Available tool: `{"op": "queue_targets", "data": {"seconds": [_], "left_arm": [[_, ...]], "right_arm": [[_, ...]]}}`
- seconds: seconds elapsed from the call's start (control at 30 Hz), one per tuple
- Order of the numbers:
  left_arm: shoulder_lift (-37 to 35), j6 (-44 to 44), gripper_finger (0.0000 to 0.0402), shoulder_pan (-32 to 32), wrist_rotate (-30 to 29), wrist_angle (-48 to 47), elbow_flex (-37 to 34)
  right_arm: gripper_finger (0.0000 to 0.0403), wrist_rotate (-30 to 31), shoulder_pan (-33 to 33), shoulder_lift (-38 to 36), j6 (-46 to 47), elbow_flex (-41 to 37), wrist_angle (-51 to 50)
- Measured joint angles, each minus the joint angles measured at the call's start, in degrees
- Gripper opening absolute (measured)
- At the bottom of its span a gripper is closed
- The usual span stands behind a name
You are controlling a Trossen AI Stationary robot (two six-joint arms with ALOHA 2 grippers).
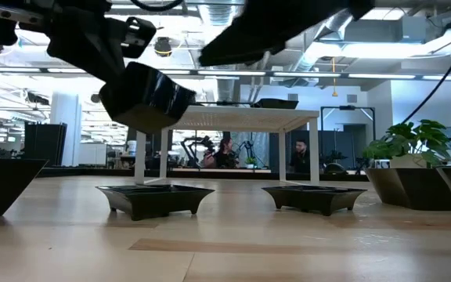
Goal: Pick & Place Mini shaped plates
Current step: Stack the distorted square plate on top of the distorted square plate on the shelf
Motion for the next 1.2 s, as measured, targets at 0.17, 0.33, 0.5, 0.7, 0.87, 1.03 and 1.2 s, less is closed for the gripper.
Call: {"op": "queue_targets", "data": {"seconds": [0.17, 0.33, 0.5, 0.7, 0.87, 1.03, 1.2], "left_arm": [[2.02, 0.83, 0.0005, -0.02, 0.15, 0.41, -0.03], [4.8, 3.15, 0.0006, -0.43, -1.16, 1.34, -0.09], [6.45, 4.71, 0.0005, -0.39, -2.01, 3.02, -0.09], [6.04, 6.13, 0.0005, -0.4, -2.03, 4.89, -0.09], [6.01, 6.27, 0.0007, -0.35, -2.01, 5.68, -0.09], [6.01, 6.26, 0.0007, -0.35, -2.01, 5.84, -0.09], [6.01, 6.25, 0.0015, 0.04, -1.99, 5.93, -0.09]], "right_arm": [[0.014, -5.04, -1.05, 4.02, -0.27, 3.96, -1.01], [0.0131, -9.42, -1.86, 6.77, 0.04, 6.05, -4.04], [0.0129, -10.88, -3.04, 9.2, 0.07, 6.31, -4.59], [0.0127, -10.9, -4.05, 9.53, 0.17, 6.37, -5.7], [0.011, -10.9, -4.31, 9.53, 0.17, 6.36, -5.9], [0.0077, -10.95, -4.3, 9.53, 0.06, 6.35, -6.03], [0.0046, -11.07, -4.26, 9.53, 0.02, 6.35, -6.12]]}}
